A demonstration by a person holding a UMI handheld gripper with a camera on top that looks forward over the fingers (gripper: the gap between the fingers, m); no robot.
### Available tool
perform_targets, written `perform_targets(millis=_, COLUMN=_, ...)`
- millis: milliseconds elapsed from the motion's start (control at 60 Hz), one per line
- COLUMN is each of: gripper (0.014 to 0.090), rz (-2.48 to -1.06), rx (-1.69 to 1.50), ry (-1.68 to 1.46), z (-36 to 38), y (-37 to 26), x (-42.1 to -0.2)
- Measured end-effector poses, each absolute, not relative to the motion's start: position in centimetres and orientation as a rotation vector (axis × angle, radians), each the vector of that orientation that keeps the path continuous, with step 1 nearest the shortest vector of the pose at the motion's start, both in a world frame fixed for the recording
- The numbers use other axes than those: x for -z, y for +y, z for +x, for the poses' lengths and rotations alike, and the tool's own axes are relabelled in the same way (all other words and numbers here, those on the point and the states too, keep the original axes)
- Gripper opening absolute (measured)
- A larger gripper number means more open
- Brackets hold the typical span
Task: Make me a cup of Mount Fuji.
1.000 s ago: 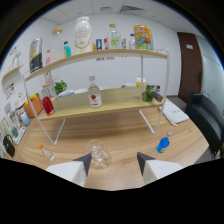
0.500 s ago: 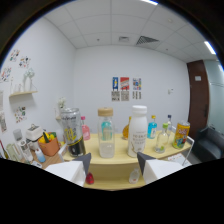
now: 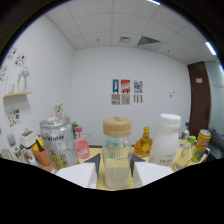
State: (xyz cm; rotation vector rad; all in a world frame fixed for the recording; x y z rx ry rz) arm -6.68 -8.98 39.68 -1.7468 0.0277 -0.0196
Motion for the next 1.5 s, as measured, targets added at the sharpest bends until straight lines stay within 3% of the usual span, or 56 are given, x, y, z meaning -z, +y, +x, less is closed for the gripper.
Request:
perform_targets(millis=67, gripper=0.0433, rz=-1.743, rx=0.046, ry=0.037, z=-6.3, y=-8.8, x=-39.7)
perform_targets(millis=267, gripper=0.0416, rz=-1.761, rx=0.032, ry=0.061, z=-6.0, y=-9.1, x=-39.9)
perform_targets(millis=500, gripper=0.0413, rz=-1.607, rx=0.024, ry=0.012, z=-6.7, y=-13.6, x=-46.8)
perform_targets(millis=633, gripper=0.0411, rz=-1.572, rx=-0.009, ry=-0.005, z=-7.6, y=-17.4, x=-46.9)
perform_targets(millis=750, gripper=0.0411, rz=-1.633, rx=-0.052, ry=-0.01, z=-8.5, y=-20.0, x=-41.5)
perform_targets(millis=1033, gripper=0.0408, rz=-1.875, rx=-0.089, ry=0.026, z=-9.3, y=-22.7, x=-20.5)
perform_targets(millis=1150, gripper=0.0408, rz=-1.931, rx=-0.114, ry=0.079, z=-8.5, y=-23.1, x=-15.0)
perform_targets(millis=1300, gripper=0.0409, rz=-1.932, rx=-0.335, ry=0.302, z=-8.2, y=-23.0, x=-13.0)
perform_targets(millis=1500, gripper=0.041, rz=-1.755, rx=-0.819, ry=0.756, z=-7.2, y=-22.2, x=-14.2)
